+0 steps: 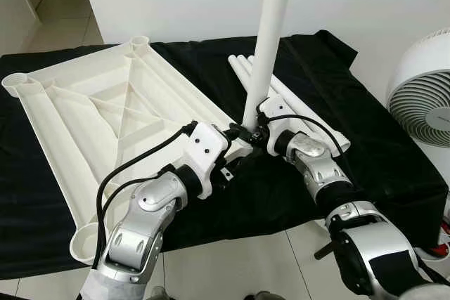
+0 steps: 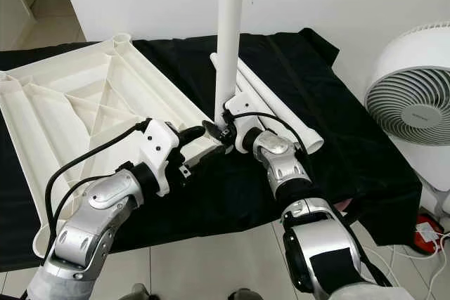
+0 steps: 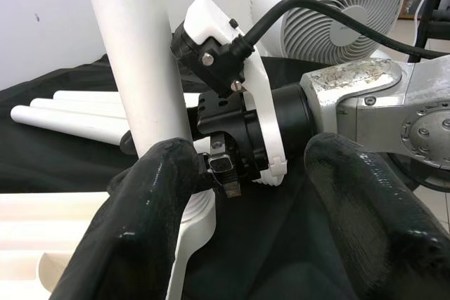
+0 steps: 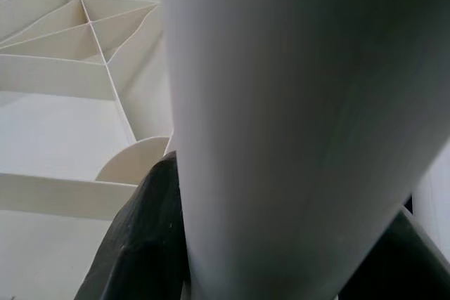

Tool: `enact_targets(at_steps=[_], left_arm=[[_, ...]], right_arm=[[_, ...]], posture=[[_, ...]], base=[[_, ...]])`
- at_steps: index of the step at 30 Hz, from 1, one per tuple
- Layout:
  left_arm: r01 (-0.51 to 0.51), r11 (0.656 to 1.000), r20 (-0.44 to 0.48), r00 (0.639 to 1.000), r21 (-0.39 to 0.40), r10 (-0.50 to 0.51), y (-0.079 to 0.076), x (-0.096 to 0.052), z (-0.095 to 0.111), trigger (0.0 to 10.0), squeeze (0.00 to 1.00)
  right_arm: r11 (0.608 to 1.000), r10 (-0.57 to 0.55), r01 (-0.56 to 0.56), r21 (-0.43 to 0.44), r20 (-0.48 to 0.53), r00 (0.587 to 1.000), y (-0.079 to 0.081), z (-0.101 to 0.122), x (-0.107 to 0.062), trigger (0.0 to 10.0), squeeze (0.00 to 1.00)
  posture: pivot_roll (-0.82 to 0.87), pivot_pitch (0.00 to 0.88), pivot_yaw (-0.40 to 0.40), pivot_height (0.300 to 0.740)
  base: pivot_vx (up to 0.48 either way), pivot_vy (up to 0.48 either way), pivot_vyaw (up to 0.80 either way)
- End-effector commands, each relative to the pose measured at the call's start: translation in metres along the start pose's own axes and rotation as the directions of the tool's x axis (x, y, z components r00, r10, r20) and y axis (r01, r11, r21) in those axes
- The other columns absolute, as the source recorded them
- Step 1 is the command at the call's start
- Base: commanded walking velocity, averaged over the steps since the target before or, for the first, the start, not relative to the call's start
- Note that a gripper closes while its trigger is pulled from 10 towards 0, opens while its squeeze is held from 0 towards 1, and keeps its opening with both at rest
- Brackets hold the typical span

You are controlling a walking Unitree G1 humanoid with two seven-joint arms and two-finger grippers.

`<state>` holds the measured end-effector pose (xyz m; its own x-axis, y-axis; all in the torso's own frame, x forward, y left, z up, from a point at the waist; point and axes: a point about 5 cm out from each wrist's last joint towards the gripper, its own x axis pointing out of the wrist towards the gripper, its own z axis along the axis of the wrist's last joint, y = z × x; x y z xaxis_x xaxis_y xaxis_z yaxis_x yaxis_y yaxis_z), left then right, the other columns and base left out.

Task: Building children table

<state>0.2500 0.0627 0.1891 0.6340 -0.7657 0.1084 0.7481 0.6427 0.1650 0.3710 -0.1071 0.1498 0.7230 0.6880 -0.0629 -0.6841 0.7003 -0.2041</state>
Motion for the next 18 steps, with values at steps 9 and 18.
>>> enact_targets(at_steps=[9, 18], left_arm=[[-0.063, 0.998, -0.003, 0.998, 0.007, 0.063, 0.0023, 0.0005, -0.0008, 10.0, 0.0], [-0.061, 0.998, -0.004, 0.998, 0.004, 0.061, 0.0018, 0.0006, -0.001, 10.0, 0.0]], right_arm=[[1.0, -0.012, 0.013, 0.013, -0.044, 0.999, 0.0024, -0.0124, -0.0004, 10.0, 0.0], [0.976, -0.207, 0.21, 0.057, -0.061, 0.976, 0.003, -0.0155, 0.0014, 10.0, 0.0]], posture=[[-0.04, 0.031, 0.009, 0.74], [-0.04, 0.036, 0.006, 0.74]], base=[[0.0, 0.0, 0.0], [0.0, 0.0, 0.0]])
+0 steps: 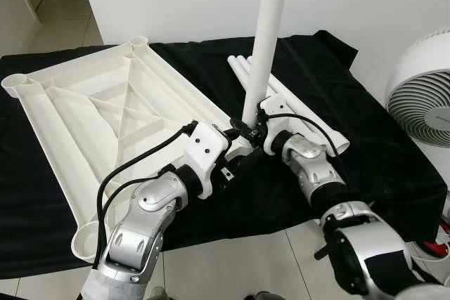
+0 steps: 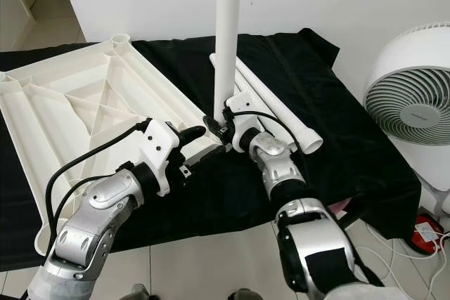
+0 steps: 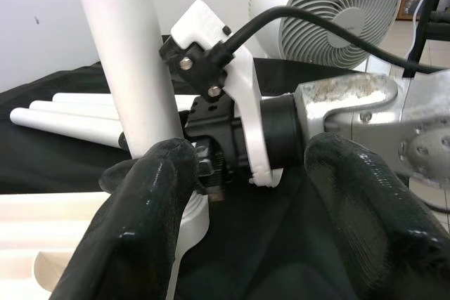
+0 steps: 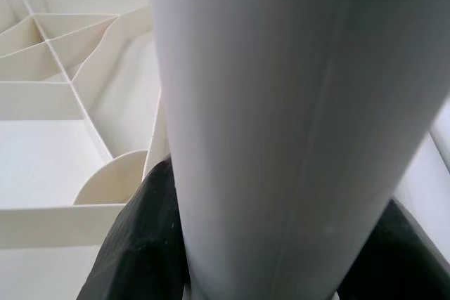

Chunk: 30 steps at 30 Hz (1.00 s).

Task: Building children table

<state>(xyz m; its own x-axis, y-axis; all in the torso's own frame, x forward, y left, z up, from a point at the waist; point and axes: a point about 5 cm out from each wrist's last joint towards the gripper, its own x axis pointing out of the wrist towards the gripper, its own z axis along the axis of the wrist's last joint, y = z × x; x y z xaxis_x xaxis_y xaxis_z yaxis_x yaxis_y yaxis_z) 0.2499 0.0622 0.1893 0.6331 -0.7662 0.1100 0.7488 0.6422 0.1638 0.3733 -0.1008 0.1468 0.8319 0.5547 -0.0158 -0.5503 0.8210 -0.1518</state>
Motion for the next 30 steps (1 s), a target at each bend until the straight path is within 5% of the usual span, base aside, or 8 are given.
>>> enact_targets(at_steps=[1, 11, 13, 16, 29, 30], left_arm=[[-0.062, 0.998, -0.006, 0.998, 0.005, 0.062, 0.002, 0.0, -0.001, 10.0, 0.0], [-0.063, 0.998, -0.006, 0.998, 0.004, 0.063, 0.002, 0.0, -0.002, 10.0, 0.0], [-0.054, 0.999, -0.008, 0.999, 0.0, 0.054, -0.001, 0.0, -0.003, 10.0, 0.0], [-0.049, 0.999, -0.008, 0.999, -0.001, 0.049, -0.003, 0.0, -0.003, 10.0, 0.0], [-0.052, 0.999, -0.009, 0.999, -0.004, 0.052, -0.004, -0.001, -0.004, 10.0, 0.0], [-0.054, 0.999, -0.009, 0.999, -0.004, 0.054, -0.004, -0.001, -0.004, 10.0, 0.0]], right_arm=[[0.996, -0.087, 0.088, 0.012, -0.072, 0.994, -0.002, -0.014, -0.004, 10.0, 0.0], [0.986, -0.156, 0.159, 0.041, -0.078, 0.985, -0.002, -0.015, -0.004, 10.0, 0.0], [0.9, -0.417, 0.421, 0.114, -0.062, 0.907, 0.014, -0.009, -0.009, 10.0, 0.0], [0.844, -0.515, 0.519, 0.135, -0.066, 0.854, 0.024, -0.005, -0.015, 10.0, 0.0], [0.846, -0.514, 0.518, 0.128, -0.065, 0.855, 0.023, -0.003, -0.014, 10.0, 0.0], [0.855, -0.498, 0.499, 0.138, -0.046, 0.866, 0.023, -0.002, -0.013, 10.0, 1.0]], posture=[[-0.04, 0.037, 0.006, 0.74], [-0.04, 0.036, 0.005, 0.74], [-0.04, 0.023, -0.005, 0.74], [-0.04, 0.021, -0.009, 0.74], [-0.04, 0.017, -0.016, 0.74], [-0.04, 0.015, -0.018, 0.74]], base=[[0.0, 0.0, 0.0], [0.0, 0.0, 0.0], [0.0, 0.0, 0.0], [0.0, 0.0, 0.0], [0.0, 0.0, 0.0], [0.0, 0.0, 0.0]])
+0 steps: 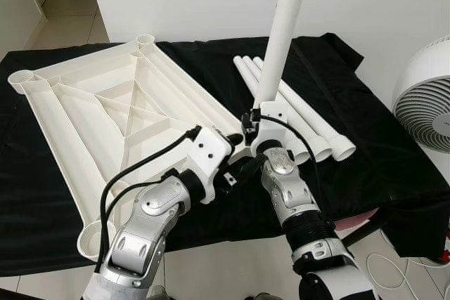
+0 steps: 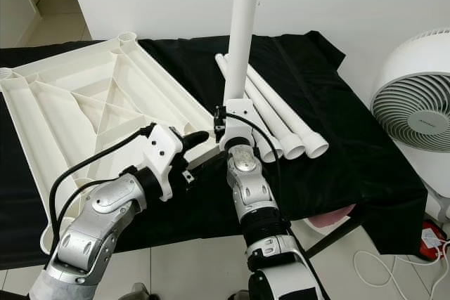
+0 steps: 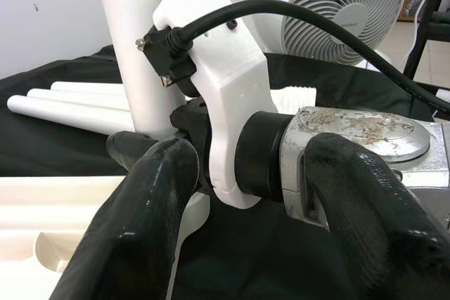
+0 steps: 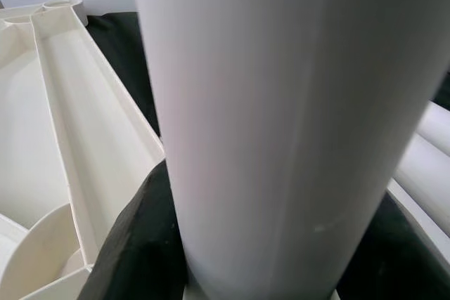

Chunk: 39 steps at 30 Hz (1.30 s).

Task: Building children table

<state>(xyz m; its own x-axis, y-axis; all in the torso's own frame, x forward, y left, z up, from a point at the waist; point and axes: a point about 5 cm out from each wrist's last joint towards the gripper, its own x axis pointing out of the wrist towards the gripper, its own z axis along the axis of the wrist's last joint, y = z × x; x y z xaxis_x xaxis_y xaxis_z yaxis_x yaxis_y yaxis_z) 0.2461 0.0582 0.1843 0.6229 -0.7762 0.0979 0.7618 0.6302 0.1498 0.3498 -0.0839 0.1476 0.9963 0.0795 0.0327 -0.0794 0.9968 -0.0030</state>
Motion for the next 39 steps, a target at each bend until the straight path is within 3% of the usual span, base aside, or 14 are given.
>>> enact_targets(at_steps=[1, 7, 9, 10, 17, 22, 28, 30, 33, 36, 37, 38, 39], left_arm=[[-0.07, 0.997, 0.002, 0.998, 0.011, 0.07, 0.002, -0.001, 0.0, 10.0, 0.0], [-0.073, 0.997, 0.001, 0.997, 0.013, 0.073, 0.003, -0.001, 0.0, 10.0, 0.0], [-0.074, 0.997, 0.002, 0.997, 0.016, 0.074, 0.004, -0.001, 0.0, 10.0, 0.0], [-0.074, 0.997, 0.002, 0.997, 0.017, 0.074, 0.004, 0.0, 0.0, 10.0, 0.0], [-0.073, 0.997, 0.003, 0.997, 0.02, 0.073, 0.005, -0.001, 0.001, 10.0, 0.0], [-0.073, 0.997, -0.005, 0.997, 0.026, 0.073, 0.008, -0.003, 0.001, 10.0, 0.0], [-0.065, 0.998, -0.017, 0.998, 0.029, 0.065, 0.008, -0.004, -0.001, 10.0, 0.0], [-0.065, 0.998, -0.017, 0.998, 0.029, 0.065, 0.008, -0.004, -0.001, 10.0, 0.0], [-0.062, 0.998, -0.021, 0.998, 0.032, 0.062, 0.007, -0.004, 0.0, 10.0, 0.0], [-0.062, 0.998, -0.022, 0.998, 0.033, 0.063, 0.007, -0.004, 0.0, 10.0, 0.0], [-0.063, 0.997, -0.022, 0.998, 0.034, 0.064, 0.007, -0.004, 0.0, 10.0, 0.0], [-0.064, 0.997, -0.022, 0.998, 0.034, 0.065, 0.007, -0.004, 0.0, 10.0, 0.0], [-0.064, 0.997, -0.021, 0.998, 0.034, 0.065, 0.007, -0.004, 0.0, 10.0, 0.0]], right_arm=[[1.0, -0.015, 0.015, 0.001, -0.016, 1.0, -0.006, -0.005, 0.0, 10.0, 1.0], [0.999, 0.032, -0.032, 0.014, -0.008, 0.999, -0.006, 0.0, -0.004, 10.0, 1.0], [0.992, 0.127, -0.127, 0.003, -0.019, 0.992, -0.011, 0.001, -0.001, 10.0, 1.0], [0.984, 0.179, -0.18, -0.014, -0.029, 0.983, -0.014, 0.0, 0.0, 10.0, 0.0], [0.955, 0.291, -0.293, -0.048, -0.049, 0.956, -0.023, 0.0, 0.004, 10.0, 0.0], [0.892, 0.423, -0.427, -0.147, -0.063, 0.904, -0.034, 0.004, 0.01, 10.0, 0.0], [0.841, 0.506, -0.508, -0.185, -0.064, 0.86, -0.034, 0.01, 0.015, 10.0, 0.0], [0.841, 0.506, -0.508, -0.185, -0.064, 0.86, -0.034, 0.01, 0.015, 10.0, 0.0], [0.792, 0.564, -0.57, -0.22, -0.094, 0.82, -0.03, 0.01, 0.019, 10.0, 0.0], [0.781, 0.579, -0.585, -0.22, -0.1, 0.809, -0.029, 0.01, 0.02, 10.0, 0.0], [0.77, 0.593, -0.6, -0.218, -0.104, 0.799, -0.027, 0.009, 0.019, 9.9, 0.0], [0.766, 0.598, -0.607, -0.213, -0.112, 0.794, -0.026, 0.007, 0.02, 7.8, 0.0], [0.764, 0.6, -0.61, -0.21, -0.117, 0.791, -0.026, 0.005, 0.02, 7.8, 0.0]], posture=[[-0.04, 0.015, -0.018, 0.74], [-0.03, 0.014, -0.018, 0.74], [-0.04, 0.011, -0.016, 0.74], [-0.04, 0.011, -0.016, 0.74], [-0.04, 0.011, -0.016, 0.74], [-0.04, 0.023, -0.004, 0.74], [-0.03, 0.026, 0.0, 0.74], [-0.03, 0.026, 0.0, 0.74], [-0.02, 0.026, -0.001, 0.74], [-0.02, 0.026, -0.001, 0.74], [-0.02, 0.028, -0.002, 0.74], [-0.01, 0.031, -0.004, 0.74], [-0.01, 0.031, -0.004, 0.74]], base=[[0.0, 0.0, 0.0], [0.0, 0.0, 0.0], [0.0, 0.0, 0.0], [0.0, 0.0, 0.0], [0.0, 0.0, 0.0], [0.0, 0.0, 0.0], [0.0, 0.0, 0.0], [0.0, 0.0, 0.0], [0.0, 0.0, 0.0], [0.0, 0.0, 0.0], [0.0, 0.0, 0.0], [0.0, 0.0, 0.0], [0.0, 0.0, 0.0]])
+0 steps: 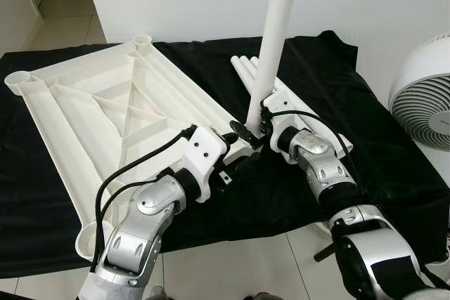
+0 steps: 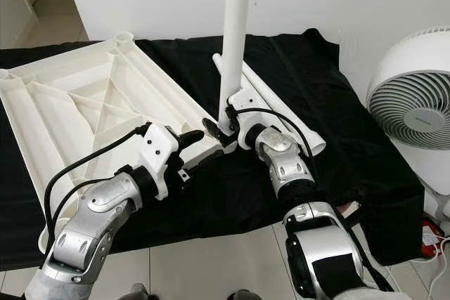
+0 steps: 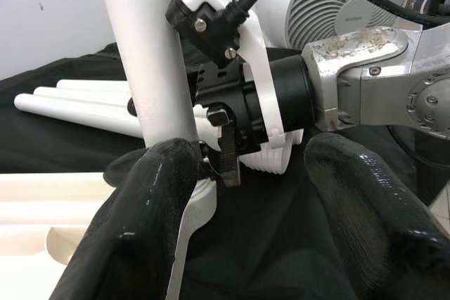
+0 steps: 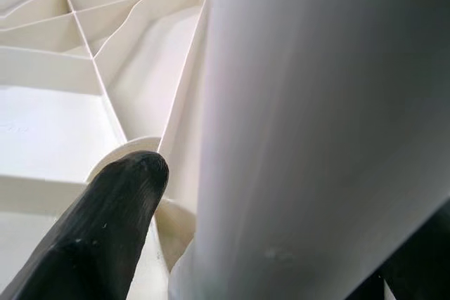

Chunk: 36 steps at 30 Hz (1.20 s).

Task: Building children table

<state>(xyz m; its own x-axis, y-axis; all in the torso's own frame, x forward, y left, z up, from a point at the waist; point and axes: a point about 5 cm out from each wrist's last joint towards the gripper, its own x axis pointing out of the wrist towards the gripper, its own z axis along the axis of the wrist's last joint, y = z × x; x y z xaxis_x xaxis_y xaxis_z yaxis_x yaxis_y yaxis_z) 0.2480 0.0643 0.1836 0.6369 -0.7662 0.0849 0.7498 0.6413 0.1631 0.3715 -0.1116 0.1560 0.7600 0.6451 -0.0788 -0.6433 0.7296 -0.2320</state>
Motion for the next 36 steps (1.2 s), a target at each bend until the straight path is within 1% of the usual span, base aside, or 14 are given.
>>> enact_targets(at_steps=[1, 2, 3, 14, 15, 20, 24, 26, 28, 29, 30, 33, 35, 36], left_arm=[[-0.052, 0.998, -0.007, 0.999, 0.018, 0.052, 0.002, -0.001, 0.001, 10.0, 0.0], [-0.052, 0.998, -0.007, 0.999, 0.018, 0.052, 0.002, -0.001, 0.001, 10.0, 0.0], [-0.055, 0.998, -0.008, 0.998, 0.017, 0.055, 0.001, -0.001, 0.001, 10.0, 0.0], [-0.056, 0.998, -0.011, 0.998, 0.011, 0.056, 0.0, -0.003, 0.001, 10.0, 0.0], [-0.054, 0.998, -0.012, 0.998, 0.01, 0.054, 0.0, -0.002, 0.001, 10.0, 0.0], [-0.052, 0.999, -0.013, 0.999, 0.01, 0.052, 0.0, -0.002, 0.001, 10.0, 0.0], [-0.05, 0.999, -0.014, 0.999, 0.005, 0.05, -0.001, -0.002, 0.0, 10.0, 0.0], [-0.05, 0.999, -0.014, 0.999, 0.005, 0.05, -0.001, -0.002, 0.0, 10.0, 0.0], [-0.049, 0.999, -0.014, 0.999, 0.004, 0.049, -0.001, -0.002, 0.0, 10.0, 0.0], [-0.047, 0.999, -0.014, 0.999, 0.003, 0.047, -0.002, -0.002, 0.0, 10.0, 0.0], [-0.047, 0.999, -0.014, 0.999, 0.003, 0.047, -0.002, -0.002, 0.0, 10.0, 0.0], [-0.044, 0.999, -0.015, 0.999, 0.002, 0.044, -0.002, -0.001, -0.001, 10.0, 0.0], [-0.042, 0.999, -0.015, 0.999, 0.001, 0.042, -0.002, -0.001, -0.001, 10.0, 0.0], [-0.039, 0.999, -0.014, 0.999, 0.0, 0.039, -0.003, -0.001, -0.001, 10.0, 0.0]], right_arm=[[0.999, 0.035, -0.035, -0.001, -0.014, 0.999, 0.004, -0.004, 0.003, 2.9, 0.0], [0.999, 0.035, -0.035, -0.001, -0.014, 0.999, 0.004, -0.004, 0.003, 2.9, 0.0], [0.999, 0.047, -0.047, 0.002, -0.021, 0.999, 0.005, -0.007, 0.003, 0.0, 0.0], [0.999, 0.032, -0.032, 0.031, -0.014, 0.999, 0.002, -0.014, 0.001, 0.0, 0.0], [0.998, 0.011, -0.01, 0.057, -0.014, 1.0, 0.001, -0.016, 0.001, 10.0, 0.0], [0.996, -0.022, 0.023, 0.083, -0.011, 1.0, 0.001, -0.017, 0.001, 10.0, 0.0], [0.987, -0.119, 0.12, 0.104, -0.014, 0.993, 0.006, -0.018, 0.004, 10.0, 0.0], [0.987, -0.119, 0.12, 0.104, -0.014, 0.993, 0.006, -0.018, 0.004, 10.0, 0.0], [0.967, -0.216, 0.217, 0.136, -0.026, 0.976, 0.008, -0.017, 0.007, 10.0, 0.0], [0.943, -0.291, 0.293, 0.159, -0.035, 0.956, 0.009, -0.017, 0.007, 10.0, 0.0], [0.943, -0.291, 0.293, 0.159, -0.035, 0.956, 0.009, -0.017, 0.007, 10.0, 0.0], [0.889, -0.414, 0.413, 0.196, -0.042, 0.909, 0.015, -0.016, 0.007, 10.0, 0.0], [0.879, -0.433, 0.432, 0.201, -0.042, 0.901, 0.018, -0.015, 0.007, 10.0, 0.0], [0.853, -0.483, 0.48, 0.206, -0.039, 0.875, 0.023, -0.014, 0.006, 10.0, 0.0]], posture=[[-0.01, 0.031, -0.004, 0.74], [-0.01, 0.031, -0.004, 0.74], [-0.01, 0.033, -0.006, 0.74], [-0.01, 0.038, -0.003, 0.74], [-0.01, 0.039, -0.001, 0.74], [-0.01, 0.042, -0.001, 0.74], [-0.02, 0.043, -0.003, 0.74], [-0.02, 0.043, -0.003, 0.74], [-0.02, 0.043, -0.003, 0.74], [-0.02, 0.042, -0.005, 0.74], [-0.02, 0.042, -0.005, 0.74], [-0.02, 0.038, -0.005, 0.74], [-0.02, 0.038, -0.005, 0.74], [-0.02, 0.038, -0.005, 0.74]], base=[[0.0, 0.0, 0.0], [0.0, 0.0, 0.0], [0.0, 0.0, 0.0], [0.0, 0.0, 0.0], [0.0, 0.0, 0.0], [0.0, 0.0, 0.0], [0.0, 0.0, 0.0], [0.0, 0.0, 0.0], [0.0, 0.0, 0.0], [0.0, 0.0, 0.0], [0.0, 0.0, 0.0], [0.0, 0.0, 0.0], [0.0, 0.0, 0.0], [0.0, 0.0, 0.0]])
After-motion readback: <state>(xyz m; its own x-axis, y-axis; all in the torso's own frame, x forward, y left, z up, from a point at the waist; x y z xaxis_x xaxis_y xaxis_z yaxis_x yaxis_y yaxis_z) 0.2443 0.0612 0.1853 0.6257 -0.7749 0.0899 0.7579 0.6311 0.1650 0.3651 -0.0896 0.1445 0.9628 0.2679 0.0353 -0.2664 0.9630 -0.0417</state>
